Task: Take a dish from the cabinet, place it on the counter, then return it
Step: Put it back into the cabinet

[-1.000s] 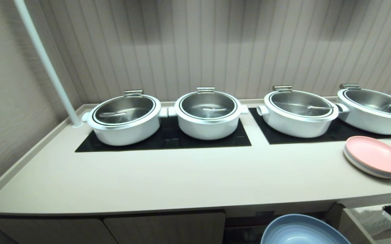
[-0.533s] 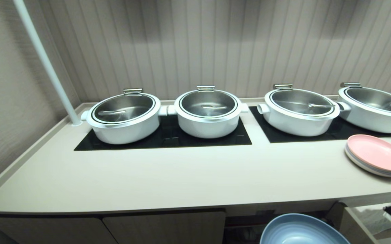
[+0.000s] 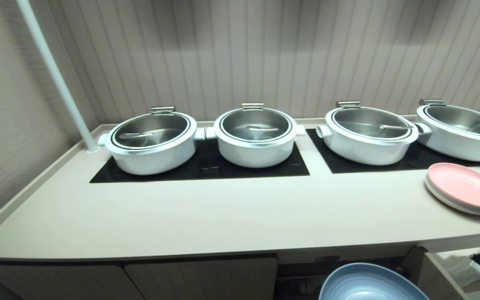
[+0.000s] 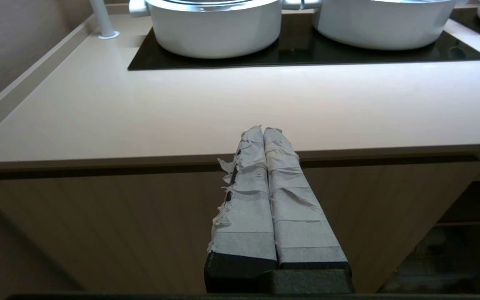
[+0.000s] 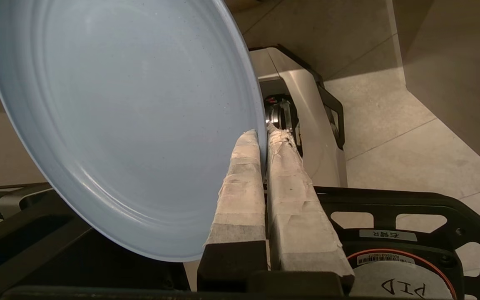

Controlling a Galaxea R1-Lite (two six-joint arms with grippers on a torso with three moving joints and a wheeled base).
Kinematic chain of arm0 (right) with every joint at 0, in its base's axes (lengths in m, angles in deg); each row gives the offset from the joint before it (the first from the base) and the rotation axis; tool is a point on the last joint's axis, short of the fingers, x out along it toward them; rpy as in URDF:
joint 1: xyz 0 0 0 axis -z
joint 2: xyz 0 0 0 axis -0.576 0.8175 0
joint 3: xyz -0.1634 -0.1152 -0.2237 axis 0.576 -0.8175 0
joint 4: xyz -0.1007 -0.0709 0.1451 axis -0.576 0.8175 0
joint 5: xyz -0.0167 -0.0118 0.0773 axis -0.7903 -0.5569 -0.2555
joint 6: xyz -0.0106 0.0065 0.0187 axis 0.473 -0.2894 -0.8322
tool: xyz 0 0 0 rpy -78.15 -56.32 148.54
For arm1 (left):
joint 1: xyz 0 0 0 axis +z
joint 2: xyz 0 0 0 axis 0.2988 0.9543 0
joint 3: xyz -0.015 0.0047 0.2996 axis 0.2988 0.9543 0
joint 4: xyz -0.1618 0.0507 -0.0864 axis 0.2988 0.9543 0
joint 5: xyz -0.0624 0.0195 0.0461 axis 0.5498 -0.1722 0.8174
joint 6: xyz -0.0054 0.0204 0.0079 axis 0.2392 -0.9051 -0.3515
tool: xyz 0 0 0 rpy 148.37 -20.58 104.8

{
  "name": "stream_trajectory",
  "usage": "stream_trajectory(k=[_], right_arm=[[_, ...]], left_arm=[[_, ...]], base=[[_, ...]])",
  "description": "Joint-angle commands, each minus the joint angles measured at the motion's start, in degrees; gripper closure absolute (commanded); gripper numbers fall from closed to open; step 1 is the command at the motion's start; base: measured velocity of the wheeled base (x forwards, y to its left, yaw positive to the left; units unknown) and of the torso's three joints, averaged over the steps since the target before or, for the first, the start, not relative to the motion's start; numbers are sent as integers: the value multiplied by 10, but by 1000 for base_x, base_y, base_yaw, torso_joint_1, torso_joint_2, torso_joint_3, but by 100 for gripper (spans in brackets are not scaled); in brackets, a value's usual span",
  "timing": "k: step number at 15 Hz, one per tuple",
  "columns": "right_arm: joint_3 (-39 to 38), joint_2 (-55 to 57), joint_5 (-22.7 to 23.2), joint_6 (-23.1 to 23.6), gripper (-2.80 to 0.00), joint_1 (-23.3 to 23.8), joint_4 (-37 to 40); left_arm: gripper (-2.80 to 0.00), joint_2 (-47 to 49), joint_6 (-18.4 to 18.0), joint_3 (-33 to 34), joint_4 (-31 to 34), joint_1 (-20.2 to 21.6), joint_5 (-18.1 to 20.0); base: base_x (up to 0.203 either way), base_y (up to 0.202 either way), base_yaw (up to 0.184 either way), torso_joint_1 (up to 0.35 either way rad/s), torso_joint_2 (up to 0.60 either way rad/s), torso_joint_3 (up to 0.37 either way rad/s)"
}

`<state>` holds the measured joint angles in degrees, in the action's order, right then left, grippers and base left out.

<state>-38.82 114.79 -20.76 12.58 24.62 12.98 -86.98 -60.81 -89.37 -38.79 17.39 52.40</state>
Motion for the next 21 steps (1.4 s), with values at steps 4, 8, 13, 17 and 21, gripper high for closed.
stream_trajectory(k=[4,8,13,17,21], right_arm=[[0,3,0,-1,0,0,0],[1,7,-3,-1,0,0,-2],[0,8,-5,-1,0,0,-5],[-1,8,-15,-2,0,0,-9],[-2,7,-15,-2,0,0,-10]], left_arm=[[0,0,0,0,0,0,0],[0,0,0,0,0,0,0],[0,0,0,0,0,0,-1],[0,0,0,0,0,0,-1],[0,0,0,0,0,0,0]], base=[[0,0,0,-72,157,83],[0,0,0,-80,174,92],[0,0,0,-101,210,116],[0,0,0,-136,295,151],[0,0,0,-143,298,162]])
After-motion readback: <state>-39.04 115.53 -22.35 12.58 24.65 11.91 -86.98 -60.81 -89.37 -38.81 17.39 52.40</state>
